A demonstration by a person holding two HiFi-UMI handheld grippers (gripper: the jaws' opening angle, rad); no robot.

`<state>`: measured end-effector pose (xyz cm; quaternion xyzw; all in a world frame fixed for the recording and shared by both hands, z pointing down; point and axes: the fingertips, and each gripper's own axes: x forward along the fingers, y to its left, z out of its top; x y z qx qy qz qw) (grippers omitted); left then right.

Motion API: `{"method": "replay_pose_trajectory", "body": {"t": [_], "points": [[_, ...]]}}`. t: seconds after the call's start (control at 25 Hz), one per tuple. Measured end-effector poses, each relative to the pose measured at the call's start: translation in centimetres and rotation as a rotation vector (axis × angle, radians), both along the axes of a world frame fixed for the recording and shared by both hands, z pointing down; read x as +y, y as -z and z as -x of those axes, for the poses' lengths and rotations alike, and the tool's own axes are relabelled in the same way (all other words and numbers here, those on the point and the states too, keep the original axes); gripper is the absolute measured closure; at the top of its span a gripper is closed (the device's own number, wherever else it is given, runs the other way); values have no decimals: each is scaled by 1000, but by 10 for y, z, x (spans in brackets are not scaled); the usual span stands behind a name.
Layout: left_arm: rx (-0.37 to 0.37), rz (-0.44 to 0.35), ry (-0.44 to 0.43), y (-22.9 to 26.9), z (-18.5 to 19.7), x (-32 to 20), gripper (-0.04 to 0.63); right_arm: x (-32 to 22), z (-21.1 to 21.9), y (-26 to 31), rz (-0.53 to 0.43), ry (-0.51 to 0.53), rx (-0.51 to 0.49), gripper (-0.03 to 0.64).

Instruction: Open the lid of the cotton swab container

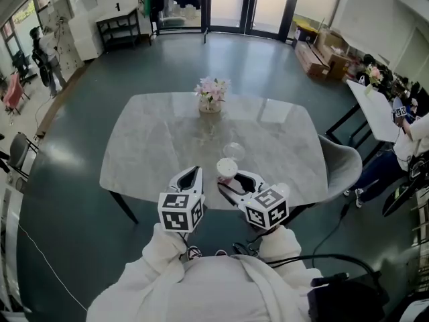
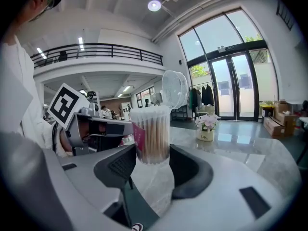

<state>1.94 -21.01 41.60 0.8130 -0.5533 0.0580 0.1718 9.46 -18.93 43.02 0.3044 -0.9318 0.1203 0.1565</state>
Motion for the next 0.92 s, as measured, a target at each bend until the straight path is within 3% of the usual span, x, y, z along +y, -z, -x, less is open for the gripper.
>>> {"method": "replay_pose_trajectory", "body": {"t": [0.92], "points": [[11, 8, 5, -4, 12, -1, 588, -7, 10, -3, -1, -19, -7, 344]]}}
